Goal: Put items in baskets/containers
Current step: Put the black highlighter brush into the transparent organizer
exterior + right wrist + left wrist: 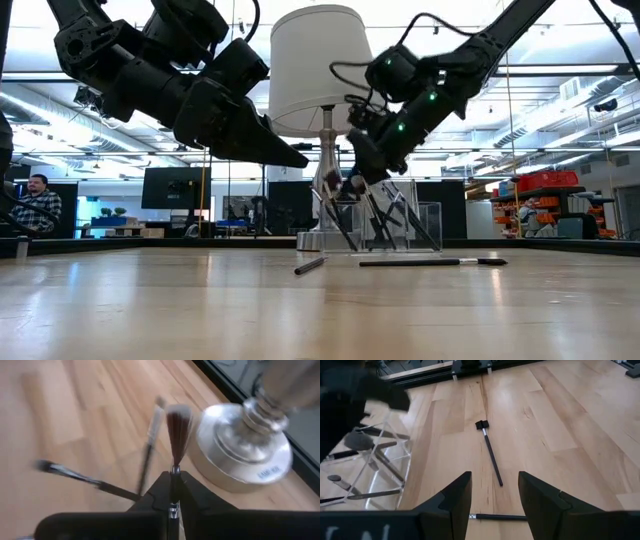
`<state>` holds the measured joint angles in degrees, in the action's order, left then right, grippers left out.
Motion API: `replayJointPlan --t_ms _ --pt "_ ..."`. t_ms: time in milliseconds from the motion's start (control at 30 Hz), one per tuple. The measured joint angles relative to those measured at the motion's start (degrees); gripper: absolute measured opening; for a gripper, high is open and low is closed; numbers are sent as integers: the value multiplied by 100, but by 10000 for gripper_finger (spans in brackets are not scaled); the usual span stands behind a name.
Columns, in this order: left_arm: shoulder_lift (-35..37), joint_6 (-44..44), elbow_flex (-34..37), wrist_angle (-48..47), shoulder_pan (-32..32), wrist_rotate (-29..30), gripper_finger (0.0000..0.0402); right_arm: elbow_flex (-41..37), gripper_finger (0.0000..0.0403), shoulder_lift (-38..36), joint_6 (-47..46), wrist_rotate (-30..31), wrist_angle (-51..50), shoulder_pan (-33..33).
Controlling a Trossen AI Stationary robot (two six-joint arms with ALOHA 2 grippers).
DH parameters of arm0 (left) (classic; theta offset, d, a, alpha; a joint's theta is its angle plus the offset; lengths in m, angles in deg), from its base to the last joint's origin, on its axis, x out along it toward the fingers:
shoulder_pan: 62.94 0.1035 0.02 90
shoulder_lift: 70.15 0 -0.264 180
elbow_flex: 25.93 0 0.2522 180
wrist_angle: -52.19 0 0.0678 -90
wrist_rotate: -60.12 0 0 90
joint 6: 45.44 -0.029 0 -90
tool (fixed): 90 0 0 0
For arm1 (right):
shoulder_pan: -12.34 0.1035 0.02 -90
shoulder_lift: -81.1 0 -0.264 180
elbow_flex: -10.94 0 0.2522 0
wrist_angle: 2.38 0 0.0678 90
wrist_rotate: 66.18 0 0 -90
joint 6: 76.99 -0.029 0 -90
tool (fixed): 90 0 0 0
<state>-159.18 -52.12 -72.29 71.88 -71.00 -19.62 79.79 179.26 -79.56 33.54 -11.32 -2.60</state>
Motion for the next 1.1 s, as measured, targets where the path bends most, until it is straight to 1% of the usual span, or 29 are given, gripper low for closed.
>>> replayJointPlan --t_ms 100,367,433,500,567,700,800,867,933,967,1033,1100 --pt "-3 2 -2 -94 0 0 165 0 19 -200 -2 71 -33 186" --pt "-4 4 -1 -118 -90 1 165 0 13 -1032 207 1351 -19 799" --pt "-4 4 -2 -118 -125 0 165 0 13 -1237 284 1579 32 979" --pt "-4 4 -2 -114 -157 0 165 -96 13 -1401 602 1690 342 1176" --pt "-4 7 -2 -110 -186 0 165 -382 12 -1490 947 1684 1161 1362" --pt "-4 7 -2 -74 -251 0 165 -1479 12 -1454 1478 1522 3859 1562" --pt "-4 6 -2 -56 -311 0 165 -2400 12 -1181 1367 1511 5899 1525" --pt "-4 2 -2 -36 -316 0 165 -2870 12 -886 1165 1498 6959 1455" --pt "-4 2 -2 -3 -315 -4 165 -3177 12 -553 1062 1603 7590 1371" --pt "-4 2 -2 31 -313 0 165 -3281 12 -375 1054 1755 7767 1336" --pt "-4 0 -2 110 -299 0 165 -3340 11 -62 1056 1918 8009 1259" --pt "-4 -2 -2 179 -299 0 165 -3329 11 195 1092 1937 8207 1167"
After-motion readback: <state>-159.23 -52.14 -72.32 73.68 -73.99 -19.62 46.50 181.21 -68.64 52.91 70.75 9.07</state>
